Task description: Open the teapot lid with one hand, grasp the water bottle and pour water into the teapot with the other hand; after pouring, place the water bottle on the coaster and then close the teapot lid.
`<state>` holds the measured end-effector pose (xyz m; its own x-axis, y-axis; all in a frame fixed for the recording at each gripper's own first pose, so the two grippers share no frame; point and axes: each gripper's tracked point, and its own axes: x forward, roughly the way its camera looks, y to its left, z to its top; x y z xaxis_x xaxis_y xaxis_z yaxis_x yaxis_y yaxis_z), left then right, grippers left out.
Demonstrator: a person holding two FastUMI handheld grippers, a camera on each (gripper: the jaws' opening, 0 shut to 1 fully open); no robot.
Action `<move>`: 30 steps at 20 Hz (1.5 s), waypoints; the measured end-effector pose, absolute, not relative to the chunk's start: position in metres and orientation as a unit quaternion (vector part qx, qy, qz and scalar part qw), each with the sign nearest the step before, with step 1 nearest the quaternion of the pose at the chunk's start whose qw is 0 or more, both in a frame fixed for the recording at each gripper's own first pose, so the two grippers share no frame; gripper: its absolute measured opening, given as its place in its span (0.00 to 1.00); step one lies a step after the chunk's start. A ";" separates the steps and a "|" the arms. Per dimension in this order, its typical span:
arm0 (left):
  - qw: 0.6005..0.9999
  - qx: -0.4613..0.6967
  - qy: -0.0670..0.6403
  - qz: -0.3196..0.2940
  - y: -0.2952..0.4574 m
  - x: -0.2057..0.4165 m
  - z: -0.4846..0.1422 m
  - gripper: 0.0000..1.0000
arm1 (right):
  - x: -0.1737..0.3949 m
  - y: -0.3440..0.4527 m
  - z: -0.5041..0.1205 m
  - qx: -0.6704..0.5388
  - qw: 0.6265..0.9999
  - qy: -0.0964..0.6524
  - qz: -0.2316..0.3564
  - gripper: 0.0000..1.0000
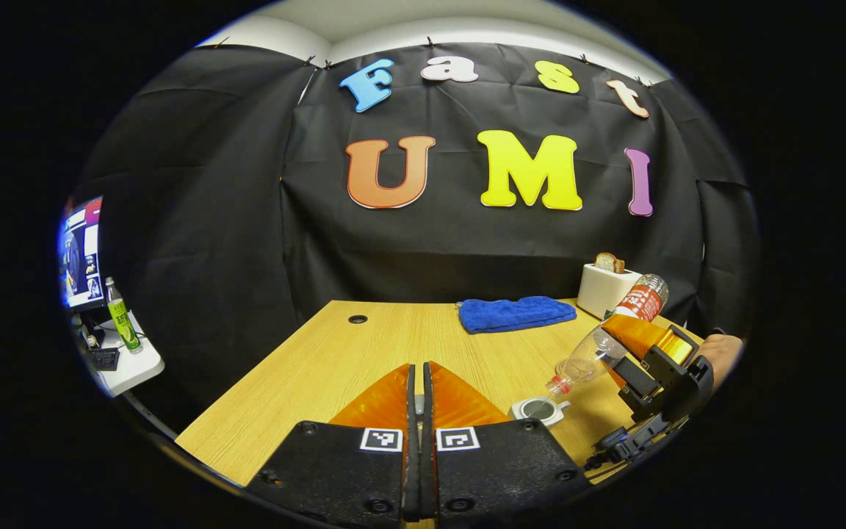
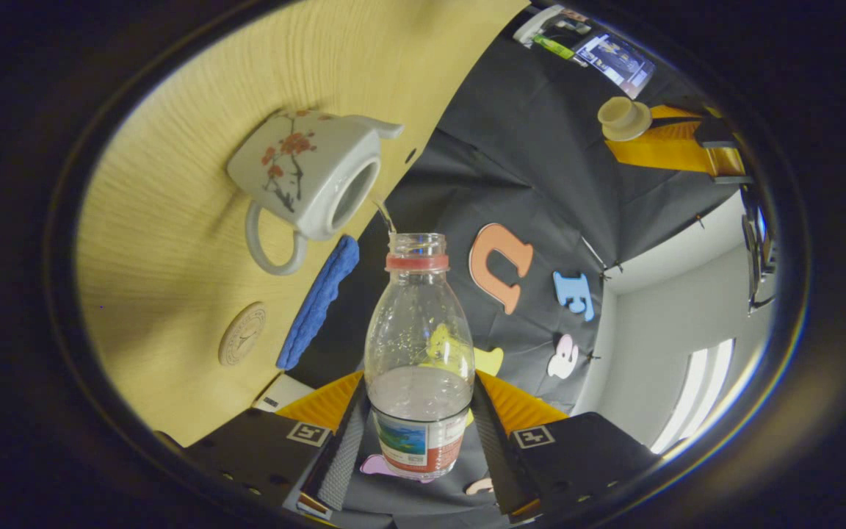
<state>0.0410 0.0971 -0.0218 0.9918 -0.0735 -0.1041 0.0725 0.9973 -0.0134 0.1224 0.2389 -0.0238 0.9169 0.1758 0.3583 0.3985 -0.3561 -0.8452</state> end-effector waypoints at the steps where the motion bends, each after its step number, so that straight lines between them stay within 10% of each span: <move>1: 0.998 -0.007 0.053 -0.035 0.098 0.041 -0.021 0.03 | 0.122 0.237 -0.025 -0.810 0.550 -0.177 -0.104 0.75; 15: 0.997 -0.013 0.060 -0.036 0.093 0.046 -0.027 0.03 | 0.144 0.179 0.027 -0.482 0.862 -0.149 -0.055 0.75; 30: 0.997 -0.011 0.064 -0.037 0.093 0.045 -0.028 0.03 | 0.230 0.137 -0.008 -0.099 0.995 -0.009 0.004 0.77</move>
